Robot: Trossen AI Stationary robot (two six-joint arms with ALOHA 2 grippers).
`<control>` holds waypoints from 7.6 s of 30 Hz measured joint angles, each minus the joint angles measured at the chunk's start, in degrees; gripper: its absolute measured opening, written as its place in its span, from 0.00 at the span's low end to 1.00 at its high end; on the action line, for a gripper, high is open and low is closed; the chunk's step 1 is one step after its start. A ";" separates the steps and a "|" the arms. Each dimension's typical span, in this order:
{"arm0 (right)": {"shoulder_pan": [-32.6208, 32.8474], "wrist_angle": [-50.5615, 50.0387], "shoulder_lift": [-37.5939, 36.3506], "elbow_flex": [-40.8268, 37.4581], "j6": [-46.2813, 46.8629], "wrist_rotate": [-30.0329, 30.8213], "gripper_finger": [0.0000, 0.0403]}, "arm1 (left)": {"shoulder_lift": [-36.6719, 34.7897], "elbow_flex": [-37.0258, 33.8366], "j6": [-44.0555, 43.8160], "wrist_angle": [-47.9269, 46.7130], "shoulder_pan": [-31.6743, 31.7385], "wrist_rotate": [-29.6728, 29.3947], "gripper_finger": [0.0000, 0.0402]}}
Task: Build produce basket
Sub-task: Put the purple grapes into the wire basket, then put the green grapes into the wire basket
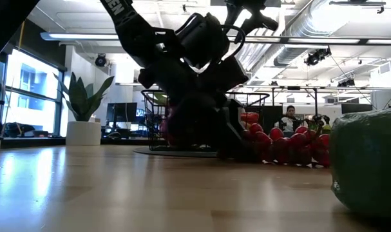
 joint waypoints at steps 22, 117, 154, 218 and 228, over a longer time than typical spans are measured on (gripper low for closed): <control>-0.08 -1.13 0.00 0.00 -0.20 -1.11 0.45 | -12.94 -0.17 -5.64 -11.50 2.25 0.91 0.02; -18.58 -11.98 -0.01 0.07 -20.05 -3.88 0.45 | -31.74 -0.11 -36.74 -32.22 31.01 -19.80 0.49; -15.39 -32.86 -0.44 -0.40 8.87 -3.11 0.45 | -42.25 -0.11 -8.33 -34.52 39.02 -16.57 0.49; -26.42 4.09 -15.74 -55.52 48.47 -9.96 0.66 | -42.23 -0.11 -8.54 -34.07 39.02 -16.57 0.49; -26.58 7.58 -4.66 -55.45 45.89 -12.09 0.66 | -42.23 -0.11 -8.52 -32.81 39.02 -16.57 0.49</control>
